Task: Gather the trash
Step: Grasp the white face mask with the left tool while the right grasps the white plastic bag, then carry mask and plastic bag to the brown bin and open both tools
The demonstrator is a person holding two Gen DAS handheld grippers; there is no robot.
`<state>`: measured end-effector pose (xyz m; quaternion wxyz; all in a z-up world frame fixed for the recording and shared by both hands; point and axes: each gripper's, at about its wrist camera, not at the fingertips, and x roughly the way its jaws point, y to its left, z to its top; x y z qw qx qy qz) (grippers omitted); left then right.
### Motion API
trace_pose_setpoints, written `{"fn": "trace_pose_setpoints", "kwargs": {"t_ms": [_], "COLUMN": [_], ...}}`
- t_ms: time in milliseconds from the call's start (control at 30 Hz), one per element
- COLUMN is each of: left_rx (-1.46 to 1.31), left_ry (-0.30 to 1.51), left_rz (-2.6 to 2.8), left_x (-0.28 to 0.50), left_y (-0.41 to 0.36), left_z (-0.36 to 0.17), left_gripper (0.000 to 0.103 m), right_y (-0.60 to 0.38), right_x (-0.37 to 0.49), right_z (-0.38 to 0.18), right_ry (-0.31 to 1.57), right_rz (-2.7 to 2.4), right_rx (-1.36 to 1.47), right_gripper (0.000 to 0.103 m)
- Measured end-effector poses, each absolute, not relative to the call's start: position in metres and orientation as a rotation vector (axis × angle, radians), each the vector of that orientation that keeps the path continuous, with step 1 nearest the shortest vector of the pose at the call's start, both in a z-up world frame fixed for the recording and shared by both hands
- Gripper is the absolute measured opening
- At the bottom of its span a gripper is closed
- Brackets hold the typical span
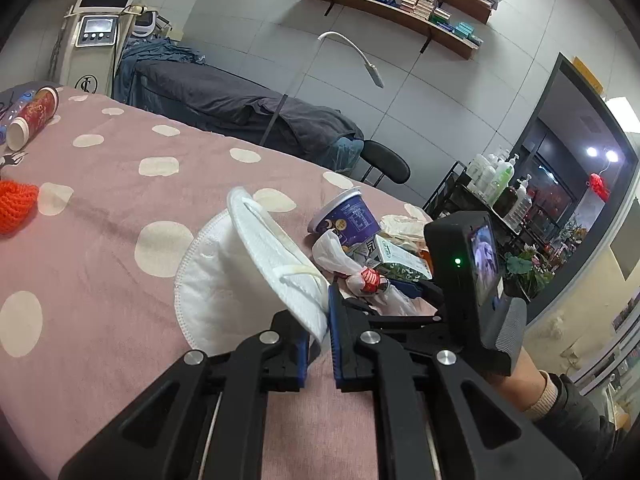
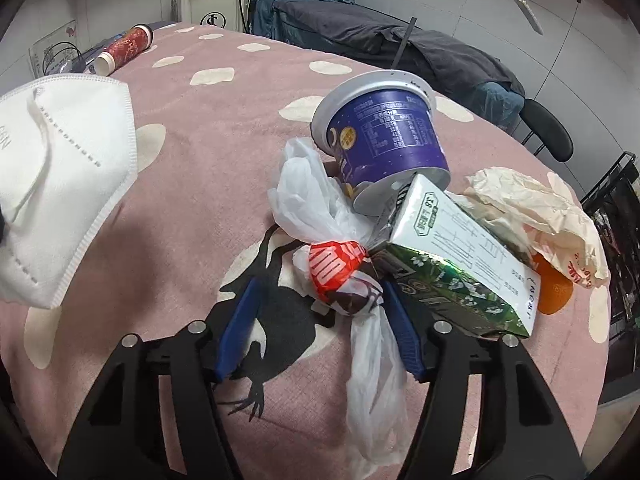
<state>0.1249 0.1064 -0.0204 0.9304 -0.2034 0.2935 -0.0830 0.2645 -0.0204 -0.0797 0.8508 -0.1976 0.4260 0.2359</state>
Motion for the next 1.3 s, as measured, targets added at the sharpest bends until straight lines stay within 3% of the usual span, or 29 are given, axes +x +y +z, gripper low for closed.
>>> {"fn": "trace_pose_setpoints", "kwargs": {"t_ms": [67,167,800,1300], "left_rx": [-0.418,-0.403,-0.37,-0.274], "left_ry": [0.604,0.602,0.593,0.627], "left_rz": [-0.172,-0.175,-0.269,-0.514], "left_x": [0.124,0.122,0.105,0.117], "left_y": [0.105,0.101,0.06,-0.035], "left_z": [-0.022,-0.021,-0.011,-0.005], "left_gripper": [0.009,0.009,0.009,0.009], "right_y": [-0.02,-0.021,-0.086,-0.232], "right_x": [0.267,0.265,0.181,0.147], "right_z": [-0.079,-0.073,-0.036,-0.026], "right_ry": [0.902,0.9,0.848,0.765], "right_rz": [0.504,0.5,0.567,0.241], "right_rx": [-0.391,-0.362,-0.146,0.071], "right_gripper": [0.036,0.022,0.02,0.02]}}
